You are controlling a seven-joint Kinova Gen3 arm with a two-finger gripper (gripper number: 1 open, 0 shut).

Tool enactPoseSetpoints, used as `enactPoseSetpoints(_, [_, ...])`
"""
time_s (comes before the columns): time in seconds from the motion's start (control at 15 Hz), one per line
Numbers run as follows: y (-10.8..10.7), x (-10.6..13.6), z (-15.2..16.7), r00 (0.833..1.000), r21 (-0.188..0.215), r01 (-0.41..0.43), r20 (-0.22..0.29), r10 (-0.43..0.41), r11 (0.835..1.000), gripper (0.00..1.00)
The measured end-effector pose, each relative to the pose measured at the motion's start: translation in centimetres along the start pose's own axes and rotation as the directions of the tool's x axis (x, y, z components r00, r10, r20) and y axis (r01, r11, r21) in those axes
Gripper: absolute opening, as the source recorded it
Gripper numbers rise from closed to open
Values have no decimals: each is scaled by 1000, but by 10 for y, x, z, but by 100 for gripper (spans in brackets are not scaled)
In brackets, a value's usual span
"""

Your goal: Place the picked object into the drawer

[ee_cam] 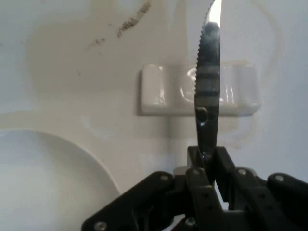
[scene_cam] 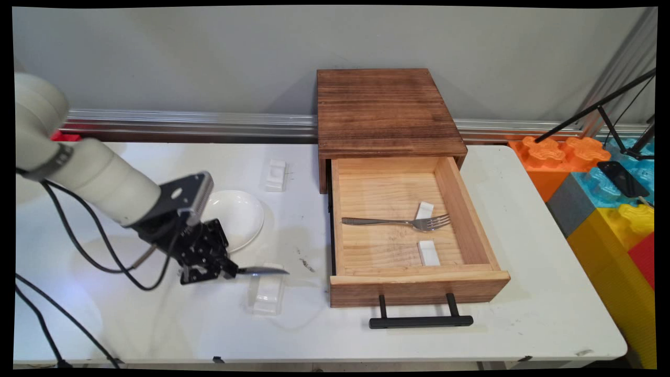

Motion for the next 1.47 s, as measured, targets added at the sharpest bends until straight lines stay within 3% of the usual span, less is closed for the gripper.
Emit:
enactPoseSetpoints(0.8, [-32, 36, -92, 996, -21, 7, -92, -9, 1000, 0])
enactPoseSetpoints(1.2, [-56, 92, -136, 985, -29, 24, -170, -29, 999, 0])
enactPoseSetpoints(1.47, [-60, 128, -147, 980, -29, 34, -195, -39, 999, 0])
